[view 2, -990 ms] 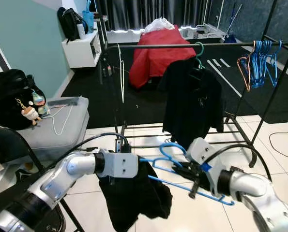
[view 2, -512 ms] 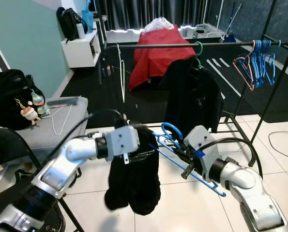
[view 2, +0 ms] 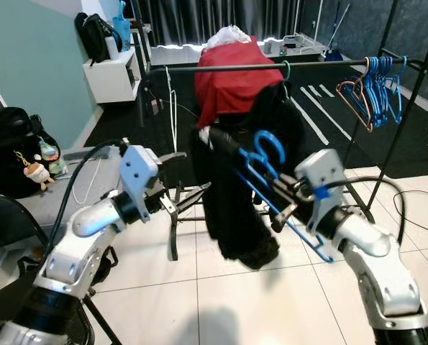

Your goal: Hang hanger

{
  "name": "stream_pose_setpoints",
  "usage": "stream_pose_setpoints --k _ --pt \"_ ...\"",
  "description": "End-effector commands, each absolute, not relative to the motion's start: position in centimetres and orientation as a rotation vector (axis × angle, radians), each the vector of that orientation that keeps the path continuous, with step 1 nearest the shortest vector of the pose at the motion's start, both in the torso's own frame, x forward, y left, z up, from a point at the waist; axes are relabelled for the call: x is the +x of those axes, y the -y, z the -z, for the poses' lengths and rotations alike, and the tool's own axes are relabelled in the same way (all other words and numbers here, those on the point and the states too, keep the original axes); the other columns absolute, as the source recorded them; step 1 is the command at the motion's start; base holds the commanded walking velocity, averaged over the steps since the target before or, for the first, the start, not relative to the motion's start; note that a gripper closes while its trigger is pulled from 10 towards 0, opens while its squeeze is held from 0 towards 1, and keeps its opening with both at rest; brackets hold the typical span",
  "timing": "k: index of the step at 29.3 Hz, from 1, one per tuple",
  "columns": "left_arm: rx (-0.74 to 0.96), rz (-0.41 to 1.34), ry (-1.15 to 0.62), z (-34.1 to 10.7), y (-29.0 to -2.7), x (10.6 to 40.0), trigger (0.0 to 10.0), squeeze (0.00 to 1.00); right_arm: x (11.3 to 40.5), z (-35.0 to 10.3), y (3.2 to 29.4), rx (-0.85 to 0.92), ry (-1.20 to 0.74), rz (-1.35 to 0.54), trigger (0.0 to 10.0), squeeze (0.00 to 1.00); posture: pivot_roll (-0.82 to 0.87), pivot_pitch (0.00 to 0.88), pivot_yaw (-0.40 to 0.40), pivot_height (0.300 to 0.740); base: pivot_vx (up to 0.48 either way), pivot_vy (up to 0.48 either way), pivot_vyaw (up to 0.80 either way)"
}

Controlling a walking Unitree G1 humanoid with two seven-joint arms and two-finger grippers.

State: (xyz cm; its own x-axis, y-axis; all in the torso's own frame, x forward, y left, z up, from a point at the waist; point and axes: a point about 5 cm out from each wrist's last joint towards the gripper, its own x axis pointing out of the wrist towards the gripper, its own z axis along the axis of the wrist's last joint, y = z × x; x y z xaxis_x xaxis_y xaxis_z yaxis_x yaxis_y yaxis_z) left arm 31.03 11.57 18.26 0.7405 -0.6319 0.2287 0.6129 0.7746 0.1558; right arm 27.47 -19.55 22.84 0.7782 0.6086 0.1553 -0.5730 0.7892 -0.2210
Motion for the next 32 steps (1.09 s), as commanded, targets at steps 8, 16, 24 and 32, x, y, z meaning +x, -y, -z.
stream_pose_setpoints --k 8,16,24,32 --pt "-0.285 0.513 0.002 -13.5 -9.0 30.0 10.0 0.0 25.9 -27.1 18.3 -0.06 0.419 -0.814 0.0 0.0 -0.18 0.0 0.032 0.74 0.0 0.0 0.0" --pt "-0.362 0.349 0.012 -14.7 -7.8 31.6 10.0 0.0 25.6 -27.5 17.2 -0.026 0.431 -0.878 0.0 0.0 -0.18 0.0 0.036 0.74 0.0 0.0 0.0" --pt "-0.261 0.226 0.032 -15.5 -9.1 32.6 0.0 0.0 25.2 -27.6 17.1 -0.007 0.421 -0.901 0.0 0.0 -0.19 0.0 0.044 0.74 0.0 0.0 0.0" --pt "-0.093 -0.007 0.073 -16.1 -14.9 33.9 0.0 0.0 24.5 -27.1 17.8 -0.004 0.387 -0.907 0.0 0.0 -0.19 0.0 0.045 0.74 0.0 0.0 0.0"
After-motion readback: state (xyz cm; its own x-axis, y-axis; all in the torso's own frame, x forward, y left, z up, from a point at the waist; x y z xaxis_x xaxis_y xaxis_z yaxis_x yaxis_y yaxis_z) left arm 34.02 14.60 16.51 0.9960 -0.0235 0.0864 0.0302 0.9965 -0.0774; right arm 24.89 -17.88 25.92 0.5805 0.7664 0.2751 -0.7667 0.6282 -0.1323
